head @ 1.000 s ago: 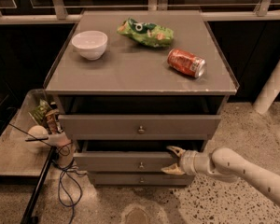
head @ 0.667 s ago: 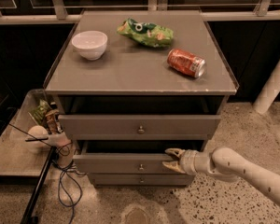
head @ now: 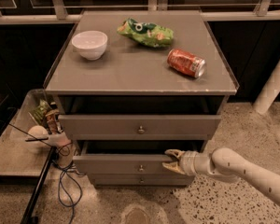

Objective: Open middle drawer

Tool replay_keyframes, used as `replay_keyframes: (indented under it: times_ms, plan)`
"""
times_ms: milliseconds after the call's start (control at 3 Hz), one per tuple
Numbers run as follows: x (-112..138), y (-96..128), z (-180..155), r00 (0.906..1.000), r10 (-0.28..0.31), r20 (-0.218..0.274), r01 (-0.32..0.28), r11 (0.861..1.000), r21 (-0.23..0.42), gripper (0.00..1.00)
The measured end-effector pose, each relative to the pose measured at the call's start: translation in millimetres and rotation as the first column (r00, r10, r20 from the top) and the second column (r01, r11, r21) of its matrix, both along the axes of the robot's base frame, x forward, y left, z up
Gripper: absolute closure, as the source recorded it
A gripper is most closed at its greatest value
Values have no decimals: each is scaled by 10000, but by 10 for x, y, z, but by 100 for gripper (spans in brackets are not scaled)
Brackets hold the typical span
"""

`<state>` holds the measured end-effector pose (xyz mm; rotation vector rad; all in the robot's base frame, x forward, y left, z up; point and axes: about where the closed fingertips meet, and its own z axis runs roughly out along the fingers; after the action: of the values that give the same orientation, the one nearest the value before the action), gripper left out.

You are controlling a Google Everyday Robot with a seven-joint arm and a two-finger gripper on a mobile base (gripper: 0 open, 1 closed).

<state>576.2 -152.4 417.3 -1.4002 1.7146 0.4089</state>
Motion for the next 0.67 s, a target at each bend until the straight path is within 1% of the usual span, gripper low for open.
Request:
replay_keyframes:
  times_ms: [333, 667]
  plan:
    - [-160, -110, 15, 10000, -49, -28, 48, 10000, -72, 100]
    - [-450, -215, 49, 9998, -216, -21, 216, 9998, -32, 100]
